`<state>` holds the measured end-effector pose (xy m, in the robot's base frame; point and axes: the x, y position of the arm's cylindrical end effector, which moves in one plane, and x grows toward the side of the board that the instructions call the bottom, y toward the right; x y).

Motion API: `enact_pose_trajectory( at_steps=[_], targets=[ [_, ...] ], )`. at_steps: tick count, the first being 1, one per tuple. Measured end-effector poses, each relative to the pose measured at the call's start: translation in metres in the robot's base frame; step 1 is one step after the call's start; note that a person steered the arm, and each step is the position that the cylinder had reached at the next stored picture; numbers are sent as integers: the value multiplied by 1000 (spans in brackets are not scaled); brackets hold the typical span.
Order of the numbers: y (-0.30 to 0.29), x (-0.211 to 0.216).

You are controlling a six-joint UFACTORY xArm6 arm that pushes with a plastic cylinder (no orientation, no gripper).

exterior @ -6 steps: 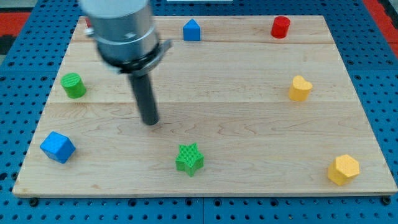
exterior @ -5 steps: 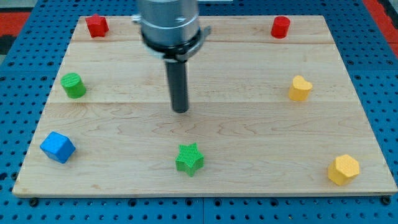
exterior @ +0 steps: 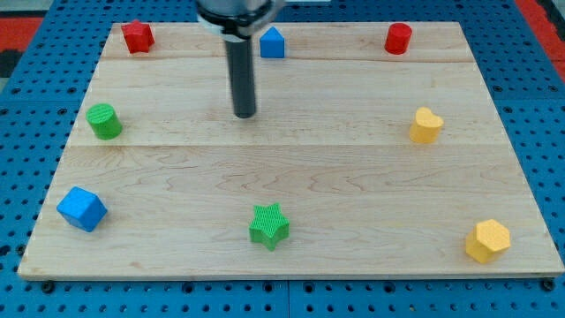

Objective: Move the blue triangle closer to red circle

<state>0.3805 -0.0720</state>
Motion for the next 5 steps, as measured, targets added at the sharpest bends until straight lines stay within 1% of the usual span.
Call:
enact_pose_trajectory(
  at_steps=[1, 2, 3, 4, 5],
  targets=[
    [-42, -24],
    [-67, -64],
    [-49, -87],
    [-8, -120],
    [12, -125]
  ],
)
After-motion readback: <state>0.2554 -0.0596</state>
